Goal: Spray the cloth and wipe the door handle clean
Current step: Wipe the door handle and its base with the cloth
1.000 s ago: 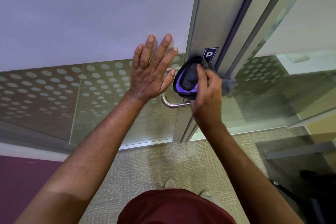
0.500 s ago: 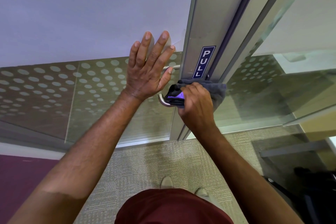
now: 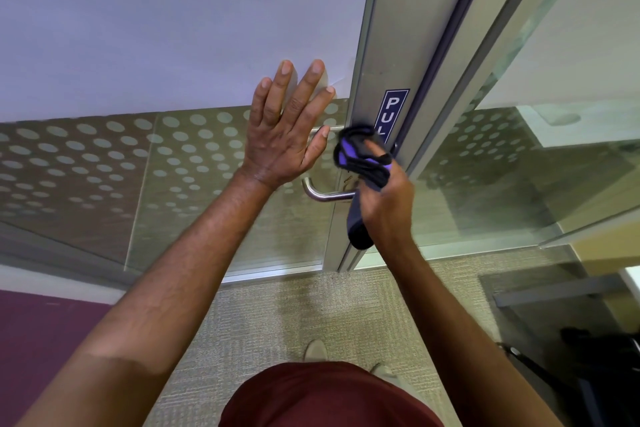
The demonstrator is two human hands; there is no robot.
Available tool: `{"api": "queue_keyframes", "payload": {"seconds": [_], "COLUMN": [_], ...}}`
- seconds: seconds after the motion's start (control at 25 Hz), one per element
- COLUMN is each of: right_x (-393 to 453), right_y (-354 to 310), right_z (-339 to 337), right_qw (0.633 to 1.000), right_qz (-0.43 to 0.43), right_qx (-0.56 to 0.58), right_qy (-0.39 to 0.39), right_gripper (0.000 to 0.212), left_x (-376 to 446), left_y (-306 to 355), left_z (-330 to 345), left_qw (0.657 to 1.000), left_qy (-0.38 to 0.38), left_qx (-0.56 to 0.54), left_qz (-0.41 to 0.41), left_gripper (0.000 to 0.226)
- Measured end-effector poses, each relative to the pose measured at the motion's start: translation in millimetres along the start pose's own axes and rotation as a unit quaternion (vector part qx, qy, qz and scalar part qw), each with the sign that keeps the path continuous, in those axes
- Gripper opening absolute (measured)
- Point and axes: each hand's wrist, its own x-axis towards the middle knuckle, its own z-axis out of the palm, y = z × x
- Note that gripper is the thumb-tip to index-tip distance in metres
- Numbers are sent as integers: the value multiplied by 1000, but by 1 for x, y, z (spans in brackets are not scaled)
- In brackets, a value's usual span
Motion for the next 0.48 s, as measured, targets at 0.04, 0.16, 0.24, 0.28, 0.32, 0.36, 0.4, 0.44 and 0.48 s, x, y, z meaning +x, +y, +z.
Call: {"api": "queue_keyframes", "payload": {"seconds": [0.04,0.16,0.24,0.28,0.32,0.36,0.4,0.44,0.48], "right_x": [3,9,6,6,7,8,10,13,16], "right_y": [-2,-6,-5,-4,-2,0,3,5,7], "right_z": [-3,-7,-9,-9,-9,-10,-10,-10,-10], "right_qw": [1000,997,992,990,987,981,972,965,963], "right_qz": [-1,-42,-74,-79,-74,-61,-50,-46,-45], "right_qx": [-6,-52,-96,-115,-139,-174,-212,-237,-244], "right_qy": [26,41,29,11,-19,-56,-87,-103,-107], "right_gripper": [59,72,69,65,61,55,48,39,31], "left_x": [0,0,-1,-1,-1,0,-1,-1,0], "left_y": [0,0,1,0,0,0,0,0,-1], "left_z": [0,1,1,1,1,1,1,1,1], "left_qw": [1000,1000,1000,1000,1000,1000,1000,1000,1000], "left_qy": [1,1,0,-1,-2,-1,-1,-1,-1], "left_qx": [2,1,3,4,5,5,6,8,9], "left_qz": [2,-1,-2,-2,-3,-3,-3,-1,0], "left_gripper": [55,55,55,55,55,55,55,55,55]}}
